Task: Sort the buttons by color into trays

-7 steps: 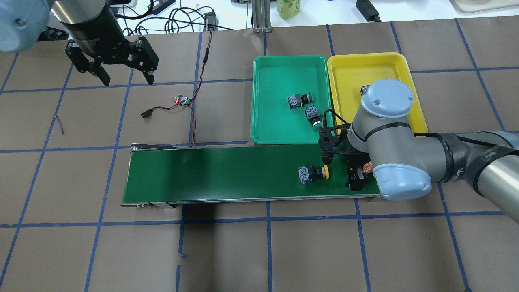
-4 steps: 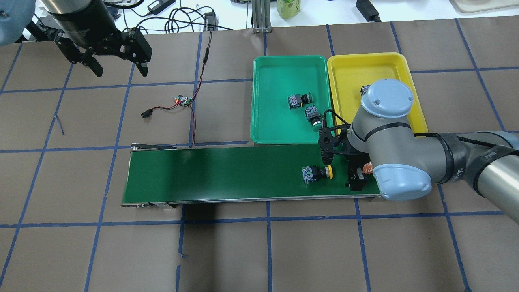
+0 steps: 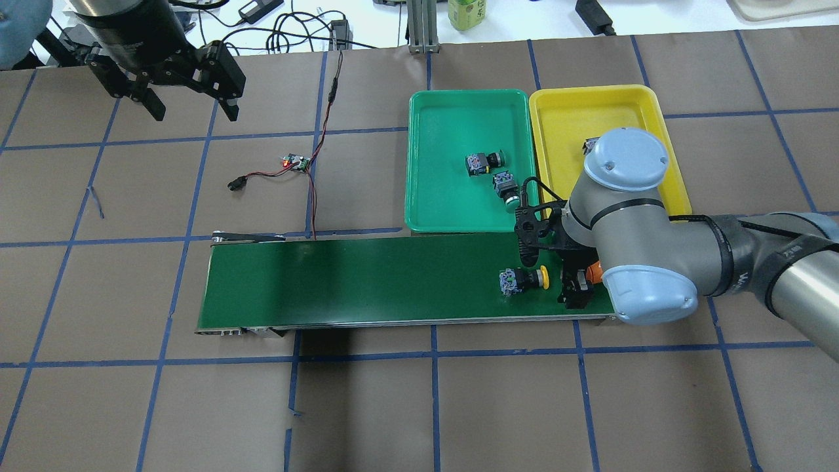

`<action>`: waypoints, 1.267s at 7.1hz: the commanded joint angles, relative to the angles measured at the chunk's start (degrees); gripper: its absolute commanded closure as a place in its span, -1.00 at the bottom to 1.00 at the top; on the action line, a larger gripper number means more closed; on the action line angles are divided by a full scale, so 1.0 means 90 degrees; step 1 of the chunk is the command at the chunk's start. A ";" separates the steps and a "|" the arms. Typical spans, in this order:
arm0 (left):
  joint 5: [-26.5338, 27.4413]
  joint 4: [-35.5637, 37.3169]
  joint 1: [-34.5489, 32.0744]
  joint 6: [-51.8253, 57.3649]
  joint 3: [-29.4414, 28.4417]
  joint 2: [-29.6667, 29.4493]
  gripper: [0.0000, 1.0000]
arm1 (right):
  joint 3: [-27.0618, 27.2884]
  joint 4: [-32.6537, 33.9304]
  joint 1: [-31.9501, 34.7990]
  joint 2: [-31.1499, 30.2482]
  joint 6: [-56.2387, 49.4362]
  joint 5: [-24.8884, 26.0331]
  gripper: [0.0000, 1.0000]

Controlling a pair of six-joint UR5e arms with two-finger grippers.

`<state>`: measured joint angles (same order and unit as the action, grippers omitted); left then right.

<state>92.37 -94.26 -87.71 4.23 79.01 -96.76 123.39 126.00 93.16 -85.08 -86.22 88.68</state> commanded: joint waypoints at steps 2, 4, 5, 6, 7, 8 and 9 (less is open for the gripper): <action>0.0059 -0.0063 0.0019 0.0008 0.0098 0.0038 -1.00 | -0.0009 0.0004 0.0000 0.0000 0.0000 0.0000 -1.00; 0.0040 -0.0054 0.0000 -0.0002 0.0185 0.0087 -1.00 | -0.0009 0.0004 0.0000 0.0000 0.0000 0.0000 -1.00; 0.0049 -0.0025 -0.0001 -0.0002 0.0205 0.0048 -1.00 | -0.0009 0.0004 0.0000 0.0000 0.0000 0.0000 -1.00; 0.0040 -0.0015 0.0038 0.0008 0.0205 0.0019 -1.00 | -0.0009 0.0004 0.0000 0.0000 -0.0010 0.0000 -1.00; 0.0010 0.0014 0.0038 0.0008 0.0196 -0.0030 -1.00 | -0.0009 -0.0005 0.0000 -0.0010 -0.0010 0.0010 -1.00; 0.0000 0.0005 0.0038 -0.0002 0.0195 0.0114 -1.00 | -0.0009 0.0004 0.0000 -0.0010 0.0000 0.0010 -1.00; 0.0039 0.0024 0.0058 0.0008 0.0186 0.0077 -1.00 | 0.0001 0.0004 0.0000 0.0000 0.0000 0.0000 -1.00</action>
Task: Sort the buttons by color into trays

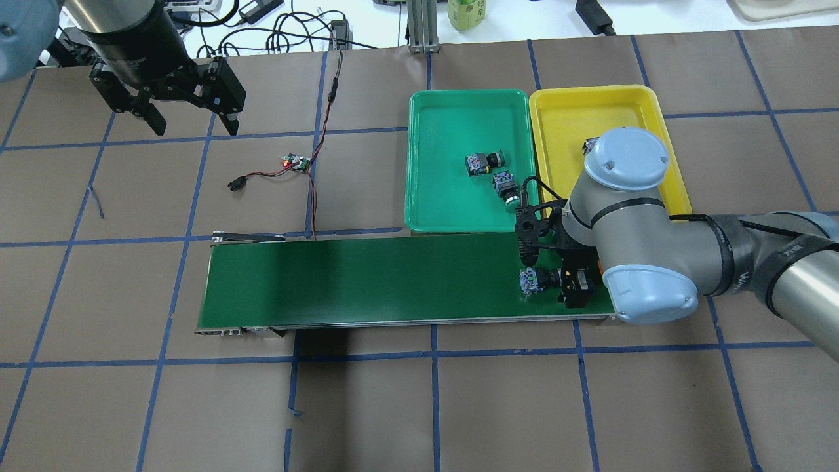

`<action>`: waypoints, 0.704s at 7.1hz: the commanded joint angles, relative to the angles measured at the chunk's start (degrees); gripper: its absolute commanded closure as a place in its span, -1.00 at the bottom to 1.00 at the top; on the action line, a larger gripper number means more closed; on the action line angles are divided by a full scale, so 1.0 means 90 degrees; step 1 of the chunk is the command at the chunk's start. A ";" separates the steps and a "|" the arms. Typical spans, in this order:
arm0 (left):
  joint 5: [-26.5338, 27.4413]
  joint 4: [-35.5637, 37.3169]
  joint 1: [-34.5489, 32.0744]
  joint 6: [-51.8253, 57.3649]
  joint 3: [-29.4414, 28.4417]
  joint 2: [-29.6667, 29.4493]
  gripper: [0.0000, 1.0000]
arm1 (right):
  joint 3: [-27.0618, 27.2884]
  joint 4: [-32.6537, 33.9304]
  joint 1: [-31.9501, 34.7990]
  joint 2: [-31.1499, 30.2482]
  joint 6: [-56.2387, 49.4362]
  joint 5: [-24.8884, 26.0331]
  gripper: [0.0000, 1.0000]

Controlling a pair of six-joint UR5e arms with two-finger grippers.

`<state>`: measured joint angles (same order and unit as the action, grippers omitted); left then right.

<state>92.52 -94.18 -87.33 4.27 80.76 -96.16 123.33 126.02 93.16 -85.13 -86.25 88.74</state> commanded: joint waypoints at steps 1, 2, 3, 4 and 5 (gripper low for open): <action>0.0003 0.0025 0.0016 0.0005 0.0030 -0.0105 -1.00 | -0.0002 0.0002 0.0000 0.0006 -0.0006 -0.0007 -1.00; -0.0045 0.0026 0.0016 0.0005 0.0108 -0.0125 -1.00 | -0.0002 0.0002 0.0000 0.0006 -0.0045 0.0003 -0.62; -0.0055 0.0016 0.0016 0.0014 0.0157 -0.0077 -1.00 | -0.0011 0.0002 0.0000 0.0006 -0.0036 0.0013 0.02; -0.0026 0.0045 -0.0013 -0.0034 0.0177 -0.0077 -1.00 | -0.0021 0.0002 0.0000 -0.0032 -0.0036 0.0032 0.37; -0.0055 0.0035 -0.0004 -0.0102 0.0196 -0.0019 -1.00 | -0.0040 0.0060 0.0000 -0.0052 -0.0104 0.0032 0.49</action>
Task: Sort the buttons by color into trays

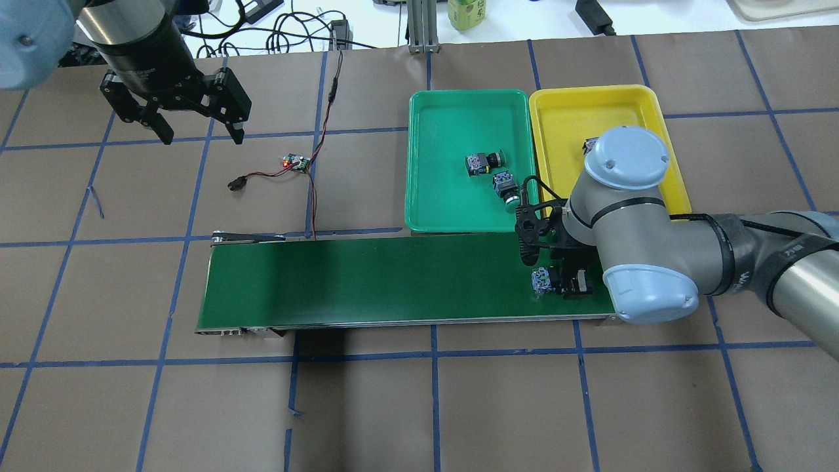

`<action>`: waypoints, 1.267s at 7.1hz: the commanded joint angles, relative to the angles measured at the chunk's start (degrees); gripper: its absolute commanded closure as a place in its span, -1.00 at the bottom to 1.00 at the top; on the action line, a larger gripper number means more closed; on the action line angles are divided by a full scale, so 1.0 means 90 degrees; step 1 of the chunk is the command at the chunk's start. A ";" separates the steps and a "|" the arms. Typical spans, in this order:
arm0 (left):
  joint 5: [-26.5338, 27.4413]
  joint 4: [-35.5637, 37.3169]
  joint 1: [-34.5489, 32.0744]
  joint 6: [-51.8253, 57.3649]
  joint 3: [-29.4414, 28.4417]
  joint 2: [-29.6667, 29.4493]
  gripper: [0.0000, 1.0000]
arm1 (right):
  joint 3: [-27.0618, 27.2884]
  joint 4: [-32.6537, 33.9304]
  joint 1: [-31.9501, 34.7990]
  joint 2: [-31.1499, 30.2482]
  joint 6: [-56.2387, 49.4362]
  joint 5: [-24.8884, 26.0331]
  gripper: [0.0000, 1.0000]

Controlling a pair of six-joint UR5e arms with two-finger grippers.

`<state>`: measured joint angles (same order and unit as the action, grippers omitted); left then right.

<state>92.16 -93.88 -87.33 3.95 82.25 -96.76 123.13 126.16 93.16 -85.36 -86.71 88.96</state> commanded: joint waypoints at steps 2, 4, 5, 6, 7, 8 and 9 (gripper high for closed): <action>0.0004 -0.0008 -0.0061 -0.0232 0.0002 0.0068 -1.00 | -0.0116 0.0132 0.0000 -0.0008 -0.0033 0.0037 0.57; 0.0004 0.0011 -0.0052 -0.0195 -0.0066 0.0068 -1.00 | -0.0679 0.0094 0.0000 0.0109 -0.0033 0.0086 0.57; -0.0006 0.0021 -0.0033 -0.0165 -0.0086 0.0068 -1.00 | -0.1147 0.0074 -0.0077 0.0545 -0.0062 0.0096 0.56; 0.0004 0.0060 -0.0013 -0.0175 -0.0096 0.0058 -1.00 | -0.1703 0.0054 -0.0136 0.1023 -0.0178 0.0115 0.55; 0.0052 0.0080 -0.0013 -0.0165 -0.0087 0.0039 -1.00 | -0.2250 0.0054 -0.0272 0.1404 -0.0692 0.0135 0.52; 0.0062 0.0109 -0.0003 -0.0165 -0.0125 0.0038 -1.00 | -0.2574 0.0054 -0.0525 0.1785 -0.1180 0.0125 0.50; 0.0062 0.0245 -0.0003 -0.0175 -0.0068 0.0038 -1.00 | -0.2674 0.0054 -0.0769 0.2041 -0.1214 0.0096 0.12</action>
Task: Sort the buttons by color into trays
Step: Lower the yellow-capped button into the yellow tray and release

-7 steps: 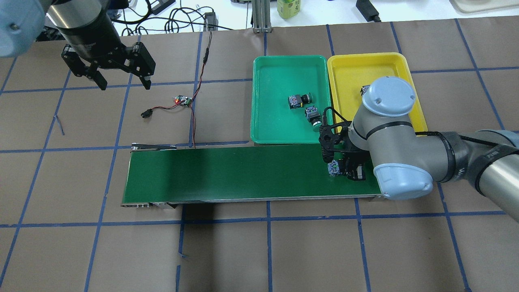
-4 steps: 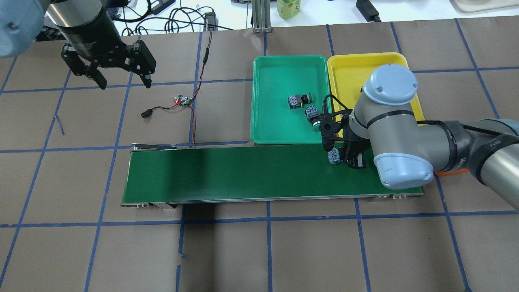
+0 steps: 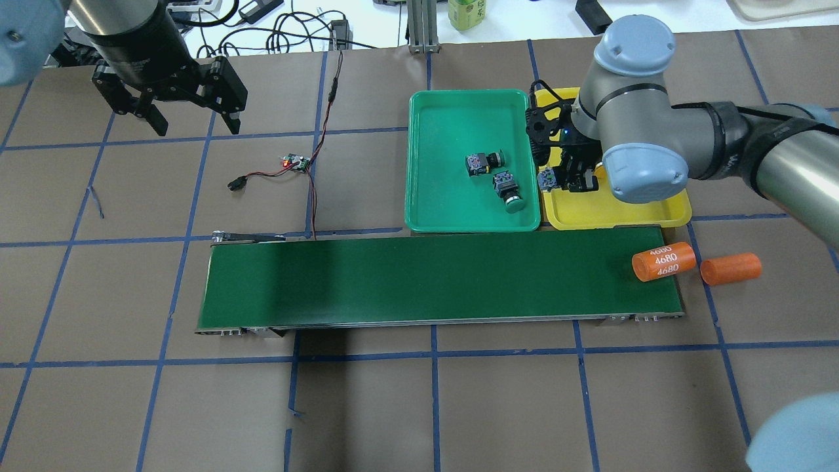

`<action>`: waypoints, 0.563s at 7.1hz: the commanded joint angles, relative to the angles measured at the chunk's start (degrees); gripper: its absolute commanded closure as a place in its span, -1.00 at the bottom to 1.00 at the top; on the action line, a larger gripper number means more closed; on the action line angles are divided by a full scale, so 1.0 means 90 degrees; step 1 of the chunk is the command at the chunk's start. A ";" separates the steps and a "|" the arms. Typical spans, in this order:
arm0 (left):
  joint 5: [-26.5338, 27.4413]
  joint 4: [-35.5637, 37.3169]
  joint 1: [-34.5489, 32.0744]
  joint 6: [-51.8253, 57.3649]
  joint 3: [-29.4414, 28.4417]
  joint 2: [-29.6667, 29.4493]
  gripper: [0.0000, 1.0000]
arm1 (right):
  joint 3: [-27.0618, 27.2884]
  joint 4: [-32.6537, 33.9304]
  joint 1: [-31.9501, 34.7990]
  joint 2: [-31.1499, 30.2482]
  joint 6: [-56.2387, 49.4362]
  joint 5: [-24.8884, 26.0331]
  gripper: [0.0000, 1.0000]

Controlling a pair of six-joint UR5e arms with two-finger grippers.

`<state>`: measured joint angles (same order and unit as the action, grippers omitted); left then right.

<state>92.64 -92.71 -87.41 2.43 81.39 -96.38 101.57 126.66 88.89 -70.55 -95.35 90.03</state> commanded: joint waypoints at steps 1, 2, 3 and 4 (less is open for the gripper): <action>0.0010 0.0135 0.0005 0.0003 -0.0029 -0.0004 -1.00 | -0.0270 -0.0011 -0.0326 0.0388 -0.0255 -0.0052 -0.46; 0.0010 0.0222 0.0015 0.0013 0.0009 -0.0004 -1.00 | -0.0280 -0.0021 -0.0307 0.0368 -0.0255 -0.0062 -0.68; 0.0019 0.0252 0.0015 0.0013 0.0048 0.0006 -1.00 | -0.0309 -0.0050 -0.0287 0.0320 -0.0255 -0.0081 -0.67; 0.0010 0.0252 0.0015 0.0013 0.0029 0.0015 -1.00 | -0.0435 -0.0379 -0.0287 0.0126 -0.0236 -0.0081 -0.67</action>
<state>92.76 -90.65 -87.29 2.53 81.64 -96.34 98.66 125.63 86.28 -67.95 -97.58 89.38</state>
